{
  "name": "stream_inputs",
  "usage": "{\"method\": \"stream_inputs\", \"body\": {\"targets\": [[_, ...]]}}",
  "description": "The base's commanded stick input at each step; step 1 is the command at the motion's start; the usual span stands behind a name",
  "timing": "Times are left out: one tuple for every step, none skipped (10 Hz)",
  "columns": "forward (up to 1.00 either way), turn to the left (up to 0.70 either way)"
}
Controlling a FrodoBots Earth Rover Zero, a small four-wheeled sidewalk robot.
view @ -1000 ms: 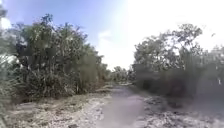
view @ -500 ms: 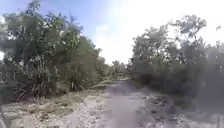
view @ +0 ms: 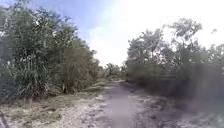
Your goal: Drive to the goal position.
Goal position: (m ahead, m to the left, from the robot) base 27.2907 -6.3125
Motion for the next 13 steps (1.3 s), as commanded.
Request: {"method": "stream_inputs", "body": {"targets": [[0.7,0.0],[0.7,0.0],[0.7,0.0],[0.7,0.0],[0.7,0.0],[0.7,0.0],[0.7,0.0],[0.7,0.0],[0.7,0.0],[0.7,0.0],[0.7,0.0],[0.7,0.0],[0.7,0.0]]}}
